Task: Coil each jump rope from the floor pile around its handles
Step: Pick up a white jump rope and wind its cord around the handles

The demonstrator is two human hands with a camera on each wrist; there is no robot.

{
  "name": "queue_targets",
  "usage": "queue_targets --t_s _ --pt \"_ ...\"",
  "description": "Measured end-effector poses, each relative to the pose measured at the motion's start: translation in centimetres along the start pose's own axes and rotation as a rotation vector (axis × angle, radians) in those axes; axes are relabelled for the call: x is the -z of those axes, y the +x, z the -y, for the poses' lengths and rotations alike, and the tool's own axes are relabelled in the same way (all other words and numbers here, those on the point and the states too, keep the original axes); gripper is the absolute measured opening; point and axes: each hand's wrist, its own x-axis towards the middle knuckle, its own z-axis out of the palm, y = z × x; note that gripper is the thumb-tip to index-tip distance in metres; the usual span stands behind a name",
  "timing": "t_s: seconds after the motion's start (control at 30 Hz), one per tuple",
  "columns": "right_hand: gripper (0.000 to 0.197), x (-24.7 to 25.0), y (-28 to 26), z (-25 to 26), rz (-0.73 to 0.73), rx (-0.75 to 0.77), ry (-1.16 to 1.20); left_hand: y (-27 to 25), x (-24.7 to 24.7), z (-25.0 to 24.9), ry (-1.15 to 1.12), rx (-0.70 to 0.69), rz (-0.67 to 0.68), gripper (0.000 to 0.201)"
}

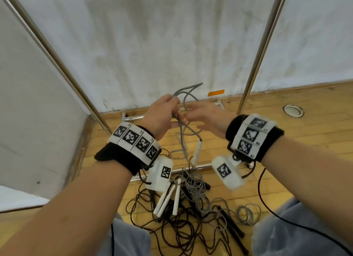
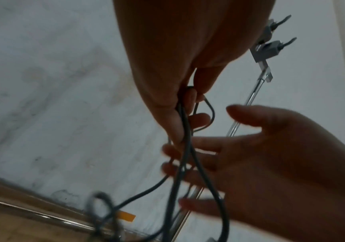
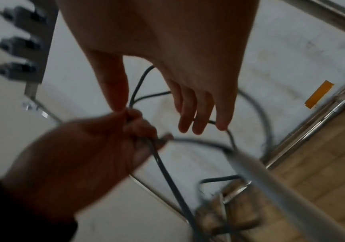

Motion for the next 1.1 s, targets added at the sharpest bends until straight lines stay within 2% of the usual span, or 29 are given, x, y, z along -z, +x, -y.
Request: queue_targets --t_s 0.03,0.1,0.13,0.27,0.4,0.53,0.63,0.73,0.83,0.9,0.97,1.1 --pt "0.040 -0.8 0.0 -0.6 0.035 -0.014 -0.100 0.0 0.2 -0.3 -0.095 0.010 0.000 0.024" --pt "0.028 -2.3 0.0 -1.8 0.033 -0.009 -0.220 -0.1 0.5 -0.8 -0.260 0.017 0.019 0.025" --pt "0.024 -2.9 -0.1 -2.5 0.010 -0.022 -0.247 -0.2 0.7 -1.0 -0.316 0.014 0.033 0.024" --pt "0.027 -4.5 0.2 -4.0 -0.093 -0.021 -0.310 -0.4 0.9 -1.8 -0.460 -0.003 0.065 0.023" --pt "0.018 -4.3 0.5 -3.8 -0.079 -0.061 -0.369 0.1 1.8 -2.1 -0.504 -0.014 -0.073 0.019" --pt "0.027 -3.0 0.0 -2.6 -0.117 0.039 -0.417 1.0 3.5 -2.0 -0.514 -0.040 -0.279 0.017" --pt "0.033 -2.4 -0.4 -1.9 -0.117 0.096 -0.452 1.5 4.3 -1.9 -0.515 -0.043 -0.337 0.016" --pt "0.033 -2.1 -0.3 -1.6 -0.149 0.043 -0.436 1.6 4.0 -1.4 -0.357 0.065 -0.254 0.014" --pt "0.032 -1.4 -0.1 -0.9 -0.225 -0.041 -0.122 1.3 3.1 0.2 0.156 0.223 -0.033 0.031" --pt "0.028 -1.0 -0.1 -0.3 -0.249 -0.051 0.038 0.8 2.4 1.1 0.372 0.253 0.108 0.038" --pt "0.024 -0.8 -0.2 0.1 -0.238 -0.055 0.116 0.6 1.9 1.7 0.441 0.238 0.188 0.040" --pt "0.030 -0.7 -0.1 0.3 -0.201 -0.076 0.162 0.2 0.5 2.1 0.437 0.201 0.251 0.019"
